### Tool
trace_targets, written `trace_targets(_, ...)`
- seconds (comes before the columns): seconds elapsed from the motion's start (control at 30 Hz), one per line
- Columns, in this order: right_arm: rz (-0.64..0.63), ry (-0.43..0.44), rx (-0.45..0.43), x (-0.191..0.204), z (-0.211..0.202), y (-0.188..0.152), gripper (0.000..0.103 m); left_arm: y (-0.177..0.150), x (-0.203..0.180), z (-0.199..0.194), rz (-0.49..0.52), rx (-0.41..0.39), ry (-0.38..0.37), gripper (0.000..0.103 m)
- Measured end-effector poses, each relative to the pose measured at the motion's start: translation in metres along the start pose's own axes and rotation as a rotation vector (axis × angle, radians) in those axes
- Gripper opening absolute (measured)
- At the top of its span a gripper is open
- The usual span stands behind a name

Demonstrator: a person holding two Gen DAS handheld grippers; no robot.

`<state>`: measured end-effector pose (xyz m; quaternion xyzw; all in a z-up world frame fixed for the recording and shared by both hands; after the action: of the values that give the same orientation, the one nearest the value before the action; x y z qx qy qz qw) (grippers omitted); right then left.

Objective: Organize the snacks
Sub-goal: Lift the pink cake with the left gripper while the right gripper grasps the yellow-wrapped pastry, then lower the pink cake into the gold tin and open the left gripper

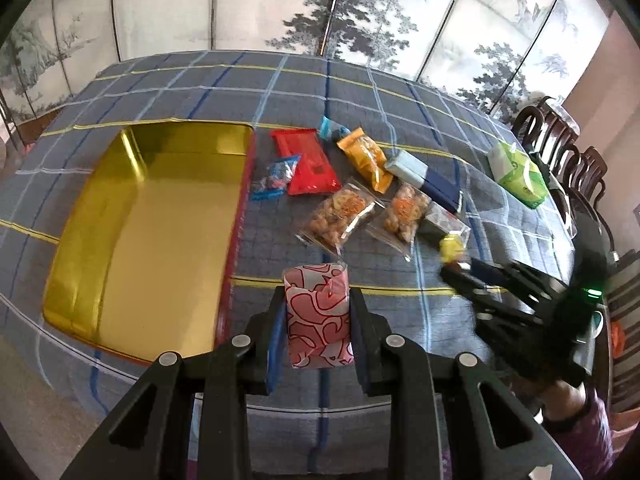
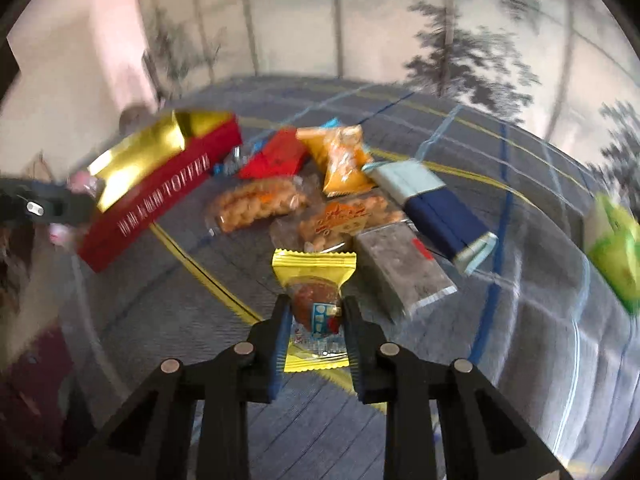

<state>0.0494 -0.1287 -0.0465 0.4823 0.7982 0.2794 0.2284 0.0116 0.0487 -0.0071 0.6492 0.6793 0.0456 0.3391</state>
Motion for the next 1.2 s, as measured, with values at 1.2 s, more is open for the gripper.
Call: trace_targets(1.2, 0.207, -0.077, -0.103, 0.032, 0.008, 0.007, 0.026, 0.065, 0.155, 0.000, 0.074, -0.050, 0.351, 0.026)
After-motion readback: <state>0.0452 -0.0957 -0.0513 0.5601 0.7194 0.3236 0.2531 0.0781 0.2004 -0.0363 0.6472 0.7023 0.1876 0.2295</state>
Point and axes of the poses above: each gripper's, at about its wrist camera, not at the fingertips, and z roughly the way its jaws point, x to its left, y to its top, the point moved 5 cm from there along z, roughly the way its jaws point, and after that the axes turned 15 degrees about -y, right-handed, at the moved point
